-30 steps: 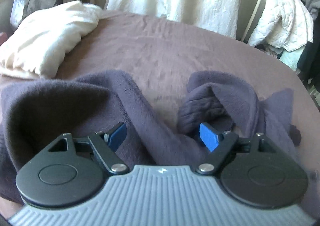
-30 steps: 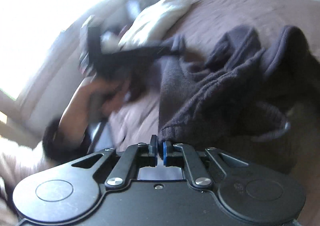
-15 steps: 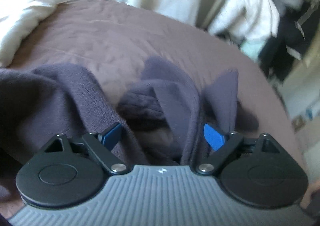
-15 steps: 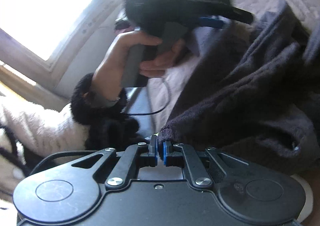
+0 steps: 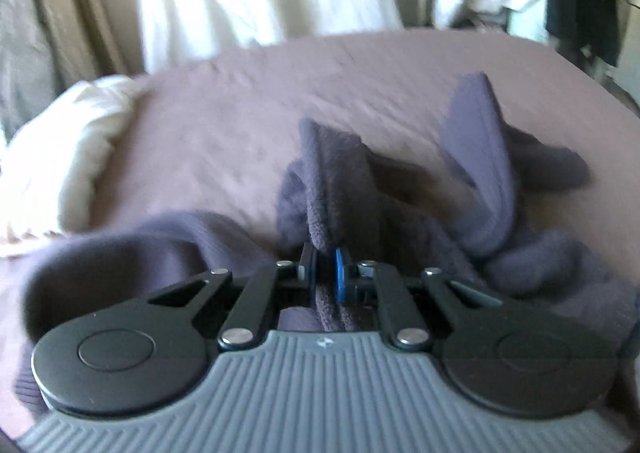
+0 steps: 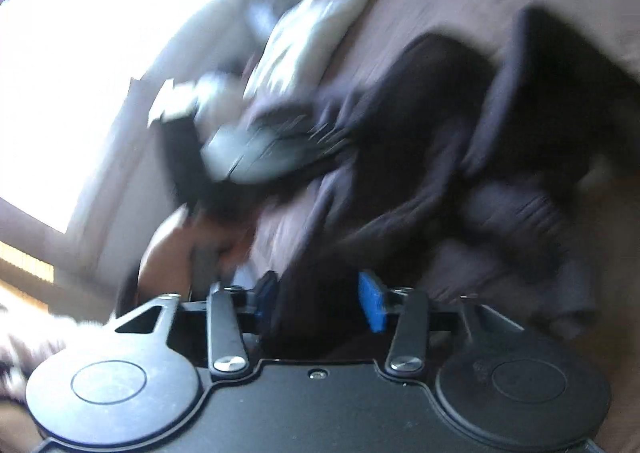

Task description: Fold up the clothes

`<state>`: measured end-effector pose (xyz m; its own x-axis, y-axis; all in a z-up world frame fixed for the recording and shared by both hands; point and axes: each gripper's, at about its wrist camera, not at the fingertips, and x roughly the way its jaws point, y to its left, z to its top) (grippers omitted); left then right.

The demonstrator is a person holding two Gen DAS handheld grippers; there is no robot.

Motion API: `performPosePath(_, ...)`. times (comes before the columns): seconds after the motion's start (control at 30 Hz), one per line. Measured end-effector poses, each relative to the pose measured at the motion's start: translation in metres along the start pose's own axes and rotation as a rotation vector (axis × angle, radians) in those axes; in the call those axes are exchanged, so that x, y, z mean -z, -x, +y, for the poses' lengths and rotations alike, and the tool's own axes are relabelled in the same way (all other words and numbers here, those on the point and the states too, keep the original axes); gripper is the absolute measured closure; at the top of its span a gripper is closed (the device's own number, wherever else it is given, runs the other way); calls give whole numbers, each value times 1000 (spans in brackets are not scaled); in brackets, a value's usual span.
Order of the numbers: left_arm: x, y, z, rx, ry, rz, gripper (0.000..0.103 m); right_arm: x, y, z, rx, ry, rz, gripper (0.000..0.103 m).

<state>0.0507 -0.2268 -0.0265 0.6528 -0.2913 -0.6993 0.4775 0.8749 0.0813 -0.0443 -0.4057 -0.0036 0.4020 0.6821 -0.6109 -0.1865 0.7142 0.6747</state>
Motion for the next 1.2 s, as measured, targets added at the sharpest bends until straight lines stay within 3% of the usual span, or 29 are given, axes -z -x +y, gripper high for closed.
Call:
performPosePath(0.03,-1,1,2,-5,9,0,94,-4,6,-7,39,-1,-37,37)
performPosePath(0.13,0,-3,8,7,49,22,94,-12,6,-29,195,6,-95,35)
performPosePath(0.27,3,-15,13,32,75,69,94,-27,-26,-74,403,-28,-38,35)
performPosePath(0.37,10,-26,10,49,79,99,93,-34,-53,-112,359,-169,-73,33)
performPosePath(0.47,9,-45,9,161,70,124,93,-41,-81,-140,386,-302,-105,34)
performPosePath(0.5,3,-55,10,198,71,146,93,-47,-84,-137,420,-276,-126,37)
performPosePath(0.53,-4,-66,12,236,72,169,95,-55,-87,-132,458,-235,-143,68)
performPosePath(0.57,-17,-73,12,197,55,173,95,-69,-85,-120,509,-153,-145,90)
performPosePath(0.63,-55,-63,12,93,-33,67,96,-101,-71,-91,578,10,-203,93)
performPosePath(0.7,-95,-33,19,32,-59,-89,96,-145,-46,-59,642,134,-296,94)
performPosePath(0.77,-137,8,35,17,-1,-259,96,-193,-17,-25,714,247,-410,95)
performPosePath(0.8,-151,28,42,39,27,-342,103,-218,0,-12,754,281,-481,95)
performPosePath(0.83,-164,48,49,63,54,-424,103,-237,13,-5,767,284,-539,94)
performPosePath(0.9,-180,73,55,135,79,-504,103,-275,28,-5,752,241,-603,89)
performPosePath(0.97,-184,68,50,240,97,-464,103,-290,24,-23,799,164,-599,31)
performPosePath(1.0,-179,55,44,266,86,-419,100,-292,19,-34,832,125,-595,27)
performPosePath(1.1,-146,12,23,165,-2,-276,100,-261,-4,-67,823,63,-577,27)
performPosePath(1.2,-100,-32,26,67,-52,-125,99,-212,-13,-101,680,9,-496,27)
